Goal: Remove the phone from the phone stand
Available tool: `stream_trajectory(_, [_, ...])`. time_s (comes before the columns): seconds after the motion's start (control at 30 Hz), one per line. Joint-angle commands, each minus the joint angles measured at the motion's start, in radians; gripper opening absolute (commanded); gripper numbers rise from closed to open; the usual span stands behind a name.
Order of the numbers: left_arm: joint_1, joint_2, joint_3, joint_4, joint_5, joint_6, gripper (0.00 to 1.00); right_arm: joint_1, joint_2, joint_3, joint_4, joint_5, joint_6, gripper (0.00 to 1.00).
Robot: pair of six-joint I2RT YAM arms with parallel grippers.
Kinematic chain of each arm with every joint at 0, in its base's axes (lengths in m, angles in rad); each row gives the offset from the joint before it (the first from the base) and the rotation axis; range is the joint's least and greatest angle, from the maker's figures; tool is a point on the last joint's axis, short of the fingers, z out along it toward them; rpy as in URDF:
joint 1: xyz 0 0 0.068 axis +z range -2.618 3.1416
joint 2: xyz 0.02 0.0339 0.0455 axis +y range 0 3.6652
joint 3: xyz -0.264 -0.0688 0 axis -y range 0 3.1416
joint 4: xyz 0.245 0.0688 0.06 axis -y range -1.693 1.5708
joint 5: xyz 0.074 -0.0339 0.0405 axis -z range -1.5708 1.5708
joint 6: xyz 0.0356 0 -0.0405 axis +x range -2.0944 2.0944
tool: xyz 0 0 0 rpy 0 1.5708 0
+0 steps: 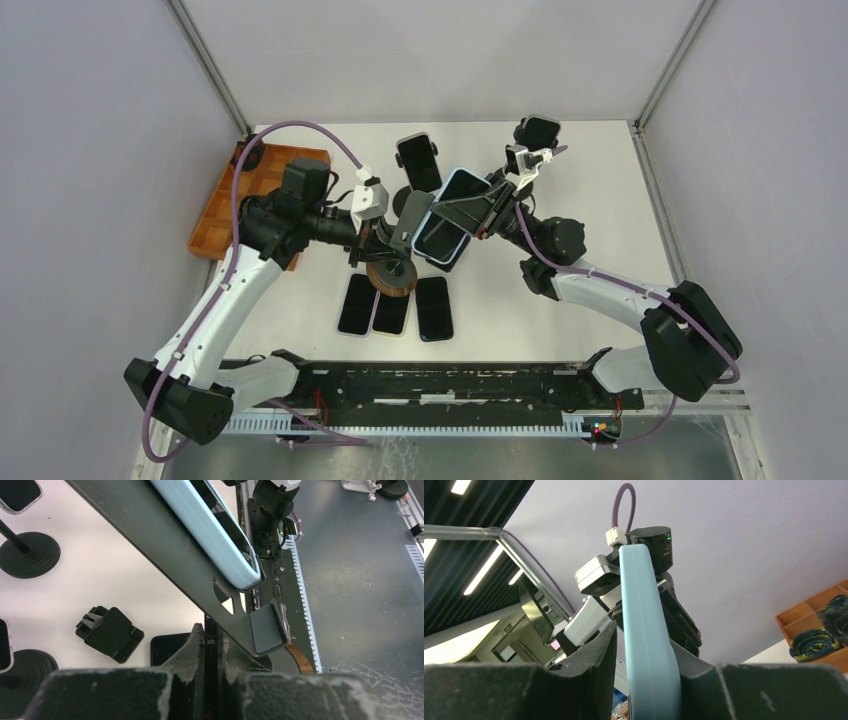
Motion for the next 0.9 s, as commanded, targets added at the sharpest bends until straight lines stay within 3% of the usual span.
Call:
stream_trajectory(0.0, [0.008,-0.016,0.039,-0.024,-0.001,0.053,0.02,-0.031,-0.071,0.001,0.075,0.055,-0.004,0.32])
stream_trajectory(0.2, [0.007,-0.020,0.039,-0.018,-0.038,0.064,0.02,-0.092,-0.170,-0.074,0.009,0.034,-0.011,0.30])
stream_trajectory(0.5, [0.007,-0.020,0.033,0.067,-0.181,0.026,0.02,-0.199,-0.371,-0.245,-0.192,-0.061,-0.036,0.12])
stream_trajectory(0.57, [0.009,-0.021,0.038,0.070,-0.180,0.026,0.02,-0.222,-0.417,-0.273,-0.339,-0.096,-0.091,0.07])
stream_trajectory(0.67, [0.008,-0.022,0.041,0.075,-0.167,0.024,0.02,-0.231,-0.443,-0.257,-0.702,-0.138,-0.265,0.00])
stream_trajectory(0.73, [0.009,-0.020,0.046,0.075,-0.157,0.024,0.02,-0.230,-0.429,-0.254,-0.897,-0.133,-0.397,0.00])
stream_trajectory(0.87, [0.008,-0.012,0.056,0.074,-0.138,0.021,0.02,-0.228,-0.358,-0.335,-0.978,-0.121,-0.473,0.00])
